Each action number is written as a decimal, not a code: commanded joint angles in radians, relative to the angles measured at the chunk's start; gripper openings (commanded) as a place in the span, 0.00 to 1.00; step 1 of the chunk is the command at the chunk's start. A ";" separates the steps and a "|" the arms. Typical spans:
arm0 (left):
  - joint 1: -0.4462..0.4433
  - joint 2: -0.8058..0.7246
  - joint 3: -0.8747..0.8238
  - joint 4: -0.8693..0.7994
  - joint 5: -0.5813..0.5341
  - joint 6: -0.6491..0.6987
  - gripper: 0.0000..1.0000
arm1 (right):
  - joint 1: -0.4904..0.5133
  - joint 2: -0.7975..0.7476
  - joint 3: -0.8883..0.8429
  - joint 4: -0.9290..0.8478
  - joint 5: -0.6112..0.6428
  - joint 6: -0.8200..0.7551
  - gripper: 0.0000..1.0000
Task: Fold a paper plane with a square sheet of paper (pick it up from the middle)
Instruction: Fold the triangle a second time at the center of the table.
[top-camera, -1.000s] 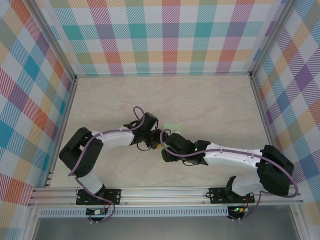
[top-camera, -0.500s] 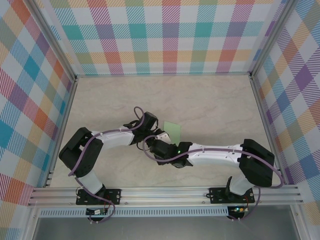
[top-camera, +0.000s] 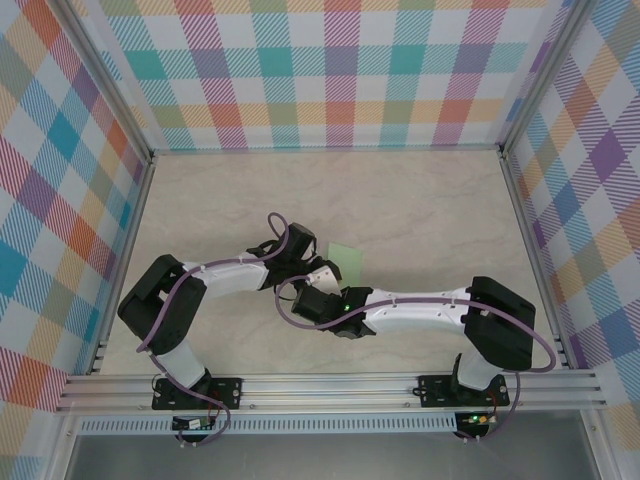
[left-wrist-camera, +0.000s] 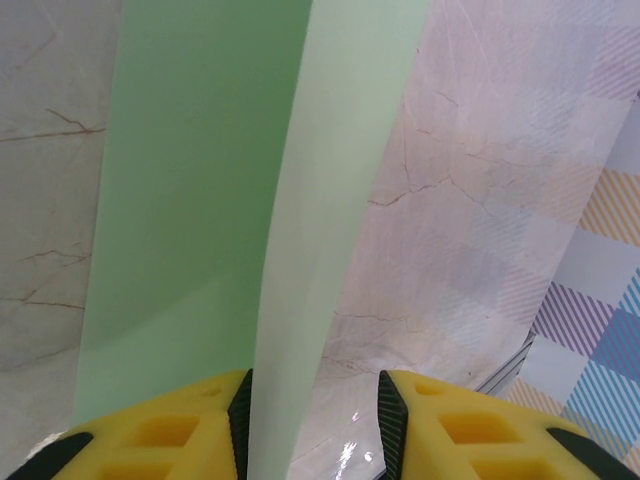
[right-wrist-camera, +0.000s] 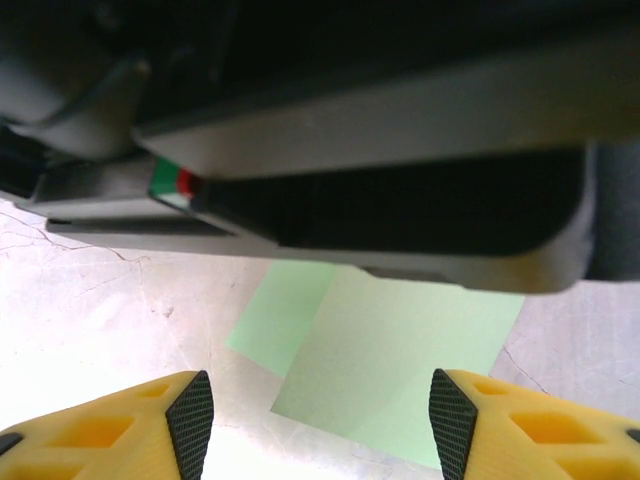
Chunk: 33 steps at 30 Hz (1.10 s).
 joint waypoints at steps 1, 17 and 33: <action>0.012 -0.040 0.013 0.034 0.032 -0.018 0.39 | 0.009 0.016 0.007 -0.047 0.013 0.030 0.61; 0.015 -0.053 0.009 0.037 0.031 -0.024 0.38 | 0.005 -0.011 -0.007 -0.075 0.054 0.057 0.19; 0.018 -0.151 -0.015 -0.121 -0.156 -0.004 0.61 | -0.158 -0.153 -0.148 0.129 -0.307 -0.017 0.00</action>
